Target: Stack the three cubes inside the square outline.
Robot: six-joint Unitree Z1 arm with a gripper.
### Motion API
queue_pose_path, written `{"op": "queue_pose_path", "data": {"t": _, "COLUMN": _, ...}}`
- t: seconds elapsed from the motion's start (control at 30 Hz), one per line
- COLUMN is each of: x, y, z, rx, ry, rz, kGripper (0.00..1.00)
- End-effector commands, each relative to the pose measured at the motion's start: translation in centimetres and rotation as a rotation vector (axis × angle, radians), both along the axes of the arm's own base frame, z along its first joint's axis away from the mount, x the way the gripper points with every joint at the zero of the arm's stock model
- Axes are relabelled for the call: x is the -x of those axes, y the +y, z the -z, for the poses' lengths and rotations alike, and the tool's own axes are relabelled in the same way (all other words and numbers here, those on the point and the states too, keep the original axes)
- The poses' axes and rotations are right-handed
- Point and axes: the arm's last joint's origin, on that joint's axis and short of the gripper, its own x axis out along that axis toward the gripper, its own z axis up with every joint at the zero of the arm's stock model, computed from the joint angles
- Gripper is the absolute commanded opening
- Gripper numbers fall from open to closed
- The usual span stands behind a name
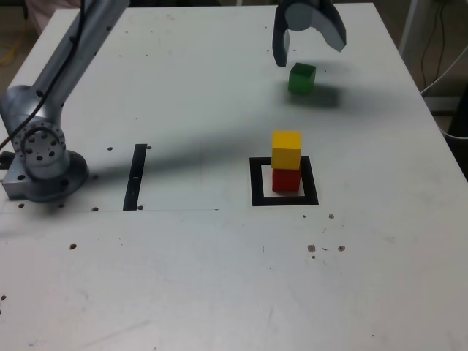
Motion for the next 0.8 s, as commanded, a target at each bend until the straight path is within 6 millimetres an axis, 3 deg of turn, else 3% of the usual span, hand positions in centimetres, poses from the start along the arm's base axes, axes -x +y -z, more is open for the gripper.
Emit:
{"op": "queue_pose_path", "data": {"t": 0.0, "x": -0.2, "y": 0.3, "z": 0.4, "rx": 0.001, "ry": 0.008, "rz": 0.006, "kGripper": 0.99}}
{"op": "queue_pose_path", "data": {"t": 0.5, "x": 0.2, "y": 1.1, "z": -0.2, "rx": -0.019, "ry": 0.014, "rz": 0.267, "kGripper": 0.99}}
{"op": "queue_pose_path", "data": {"t": 0.77, "x": 0.3, "y": 1.1, "z": -0.5, "rx": -0.011, "ry": 0.017, "rz": 0.308, "kGripper": 0.99}}
